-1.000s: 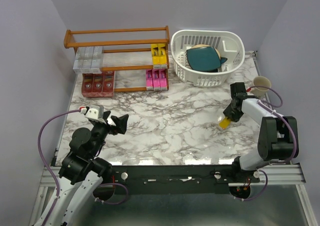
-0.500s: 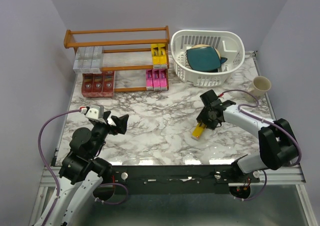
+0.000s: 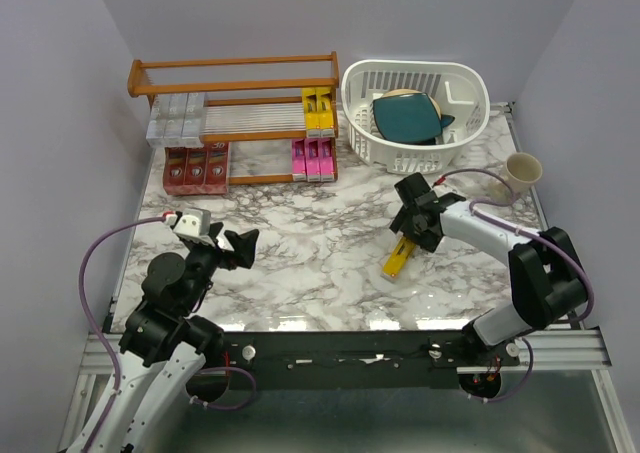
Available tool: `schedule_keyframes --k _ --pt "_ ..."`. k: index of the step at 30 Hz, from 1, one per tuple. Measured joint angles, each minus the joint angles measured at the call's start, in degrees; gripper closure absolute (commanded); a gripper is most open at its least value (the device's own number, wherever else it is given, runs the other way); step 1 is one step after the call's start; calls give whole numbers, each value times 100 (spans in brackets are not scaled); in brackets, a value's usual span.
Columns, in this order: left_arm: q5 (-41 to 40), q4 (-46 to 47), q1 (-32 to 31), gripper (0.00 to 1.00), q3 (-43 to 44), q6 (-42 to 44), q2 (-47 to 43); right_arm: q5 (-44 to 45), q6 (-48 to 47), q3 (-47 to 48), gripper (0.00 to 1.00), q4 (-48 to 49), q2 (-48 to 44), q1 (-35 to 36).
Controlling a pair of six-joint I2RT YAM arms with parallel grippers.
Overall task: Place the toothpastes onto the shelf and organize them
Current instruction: Move the toothpaste to the center of the board, then pick up the toothpaste from the center of the board.
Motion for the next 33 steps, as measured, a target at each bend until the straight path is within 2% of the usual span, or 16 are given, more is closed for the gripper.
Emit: schedule_keyframes --k 4,10,13,14,15,17,25,28,30,33 --pt "11 2 0 1 -2 2 57 44 -354 122 23 203 186 -205" --pt "107 44 0 1 -35 17 208 9 -651 151 36 385 551 -400" --pt "227 101 0 1 -50 26 363 2 -752 151 45 387 557 -402" --pt "271 120 0 1 -50 28 452 -7 -776 151 55 387 557 -407" --pt "310 138 0 1 -52 31 533 -17 -787 151 60 385 560 -409" --pt "422 179 0 1 -50 26 730 -50 -811 151 65 387 560 -411" --pt "1086 573 -109 1 -33 -693 1646 -380 -846 129 67 476 459 -411" --pt "1113 905 -546 1 -35 -1038 1947 -562 -826 111 67 472 407 -411" --pt "916 1150 -1082 1 -44 -1178 2168 -723 -809 87 67 470 361 -411" --pt "299 1622 -2238 1 -46 -1202 2691 -916 -791 57 67 442 247 -411"
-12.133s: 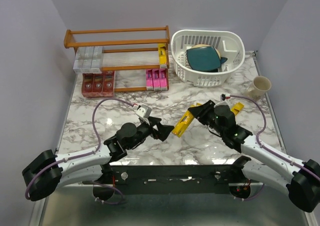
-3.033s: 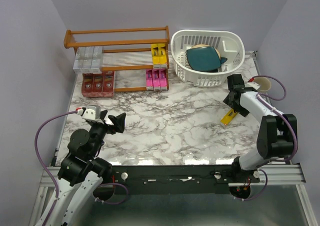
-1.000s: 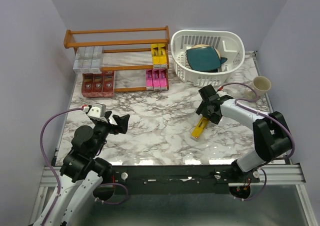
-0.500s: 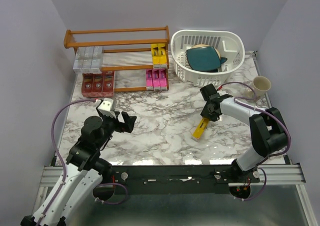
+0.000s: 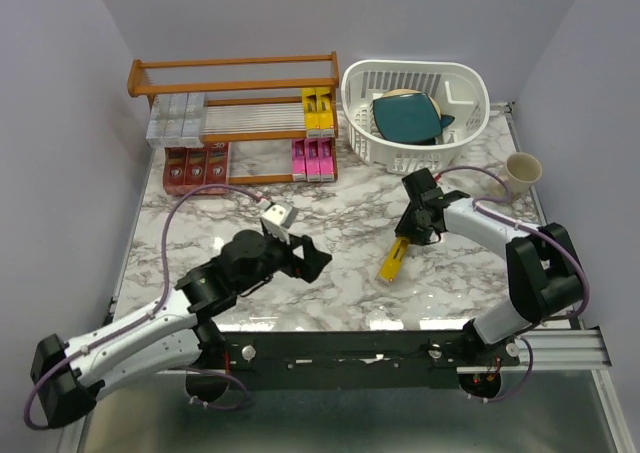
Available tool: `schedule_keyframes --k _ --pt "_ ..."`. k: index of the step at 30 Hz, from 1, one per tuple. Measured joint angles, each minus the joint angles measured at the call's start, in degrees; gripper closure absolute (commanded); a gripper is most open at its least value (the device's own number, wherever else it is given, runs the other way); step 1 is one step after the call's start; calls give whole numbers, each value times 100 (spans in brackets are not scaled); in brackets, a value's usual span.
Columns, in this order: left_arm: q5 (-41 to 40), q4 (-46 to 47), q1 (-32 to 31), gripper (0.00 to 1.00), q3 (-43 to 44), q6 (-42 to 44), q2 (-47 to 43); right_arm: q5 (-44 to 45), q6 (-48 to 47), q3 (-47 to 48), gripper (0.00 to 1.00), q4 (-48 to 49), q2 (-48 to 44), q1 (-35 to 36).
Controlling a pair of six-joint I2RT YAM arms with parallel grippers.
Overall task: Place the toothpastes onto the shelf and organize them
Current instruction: Pick up the toothpaste from the center of the board.
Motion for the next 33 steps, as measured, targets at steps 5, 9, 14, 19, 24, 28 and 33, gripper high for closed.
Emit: schedule_keyframes --k 5,9,14,19,24,28,33 --pt "-953 837 -1217 1 20 258 1244 -186 70 0 67 -20 -223 0" --pt "-1676 1130 -1945 1 339 675 2361 -289 131 -13 67 -42 -319 0" --pt "-2269 1322 -2621 1 1082 1126 3388 -407 151 -55 66 -118 -345 0" --pt "-2732 1292 -3067 1 1773 1488 4026 -468 155 -70 67 -138 -354 0" --pt "-3143 820 -3348 2 2546 1679 4813 -520 175 -76 67 -146 -374 0" --pt "-3504 87 -3449 2 3261 1547 5541 -570 177 -81 67 -144 -387 0" --pt "-3939 -815 -3517 3 3904 1303 6216 -632 177 -85 67 -144 -387 0"
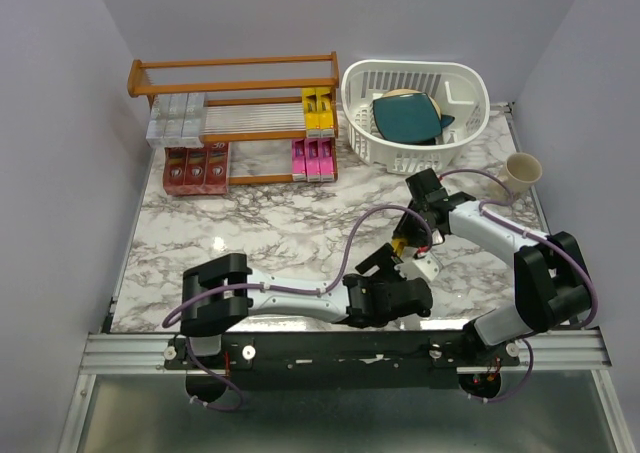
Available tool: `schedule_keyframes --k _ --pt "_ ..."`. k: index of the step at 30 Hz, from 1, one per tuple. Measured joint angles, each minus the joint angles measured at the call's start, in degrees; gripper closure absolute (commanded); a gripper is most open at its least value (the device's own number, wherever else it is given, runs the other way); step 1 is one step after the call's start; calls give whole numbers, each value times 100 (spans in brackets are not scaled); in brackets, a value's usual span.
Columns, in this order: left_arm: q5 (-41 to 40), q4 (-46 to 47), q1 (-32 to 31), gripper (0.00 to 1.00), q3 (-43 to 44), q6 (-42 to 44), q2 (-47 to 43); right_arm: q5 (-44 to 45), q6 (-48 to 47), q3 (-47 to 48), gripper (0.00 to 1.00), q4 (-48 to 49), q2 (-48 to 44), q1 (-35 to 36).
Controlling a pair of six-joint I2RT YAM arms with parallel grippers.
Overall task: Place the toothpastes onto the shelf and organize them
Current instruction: Pick up the toothpaste from the center of the board.
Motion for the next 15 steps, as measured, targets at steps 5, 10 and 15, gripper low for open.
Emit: schedule_keyframes --k 5,10,15 --pt "-247 -588 -39 7 297 -197 358 -33 -2 0 67 0 0 0" --pt "-396 -986 -83 11 605 -341 675 -81 0 0 67 4 0 0" --pt "-509 -1268 -114 18 896 -516 938 -92 4 -2 67 4 0 0"
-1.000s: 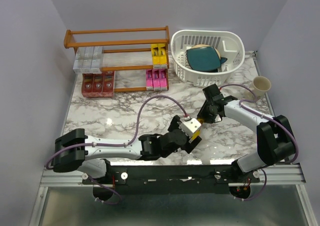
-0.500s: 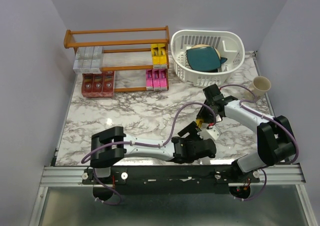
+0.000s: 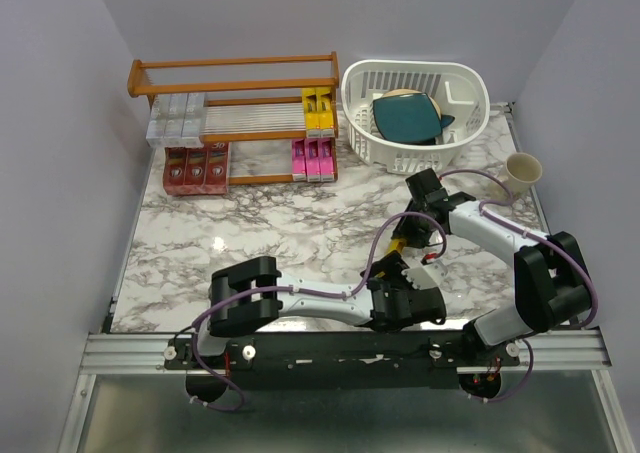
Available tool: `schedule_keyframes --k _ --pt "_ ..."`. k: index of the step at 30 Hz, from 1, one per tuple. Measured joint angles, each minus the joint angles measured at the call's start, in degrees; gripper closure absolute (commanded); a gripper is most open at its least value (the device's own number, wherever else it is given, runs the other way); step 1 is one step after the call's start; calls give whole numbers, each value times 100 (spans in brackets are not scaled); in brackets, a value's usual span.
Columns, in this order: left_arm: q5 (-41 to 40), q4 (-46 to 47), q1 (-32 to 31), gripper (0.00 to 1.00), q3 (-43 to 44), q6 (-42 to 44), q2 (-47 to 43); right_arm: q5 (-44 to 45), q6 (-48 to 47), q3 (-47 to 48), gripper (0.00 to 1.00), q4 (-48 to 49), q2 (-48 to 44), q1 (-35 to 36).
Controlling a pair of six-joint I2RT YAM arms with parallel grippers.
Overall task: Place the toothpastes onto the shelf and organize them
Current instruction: Pick up the toothpaste from the center of the board.
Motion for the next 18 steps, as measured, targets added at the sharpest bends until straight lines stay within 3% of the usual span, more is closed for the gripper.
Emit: schedule_keyframes --k 11,18 --pt "-236 -433 2 37 426 -442 304 -11 63 -76 67 9 -94 0" --pt "-245 -614 9 43 479 -678 369 -15 120 -98 66 20 -151 0"
